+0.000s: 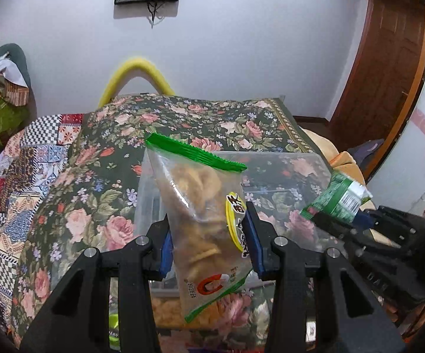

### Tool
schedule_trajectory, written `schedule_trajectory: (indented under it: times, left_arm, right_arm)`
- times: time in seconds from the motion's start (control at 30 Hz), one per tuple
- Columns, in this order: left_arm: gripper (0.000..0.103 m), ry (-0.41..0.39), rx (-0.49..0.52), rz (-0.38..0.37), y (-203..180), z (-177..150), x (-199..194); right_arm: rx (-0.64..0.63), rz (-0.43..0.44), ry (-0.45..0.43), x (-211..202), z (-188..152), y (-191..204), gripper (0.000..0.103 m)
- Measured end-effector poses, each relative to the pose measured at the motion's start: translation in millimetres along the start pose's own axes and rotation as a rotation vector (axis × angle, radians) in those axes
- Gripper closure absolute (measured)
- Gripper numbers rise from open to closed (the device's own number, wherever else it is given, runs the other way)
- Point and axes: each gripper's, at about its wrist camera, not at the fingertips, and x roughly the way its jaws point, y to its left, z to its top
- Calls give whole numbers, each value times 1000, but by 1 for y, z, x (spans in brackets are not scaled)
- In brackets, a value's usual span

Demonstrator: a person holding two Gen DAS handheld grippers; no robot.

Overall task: Organize snacks
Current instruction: 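Carry both packets over the clear box and open both tools to drop them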

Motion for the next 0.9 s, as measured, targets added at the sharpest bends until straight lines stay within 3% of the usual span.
schedule_trajectory:
  times: [0.3, 0.57, 0.9]
  left_arm:
    - [61, 88, -6, -3, 3, 1, 39]
    - [60, 86, 17, 19, -2, -3, 40]
    - [56, 56, 14, 4, -1, 1, 10]
  right_arm:
    - [-29, 5, 99, 26, -5, 0, 81]
    - [-36, -5, 102, 25, -6, 0, 80]
    - [-51, -30, 32, -2, 3, 5, 54]
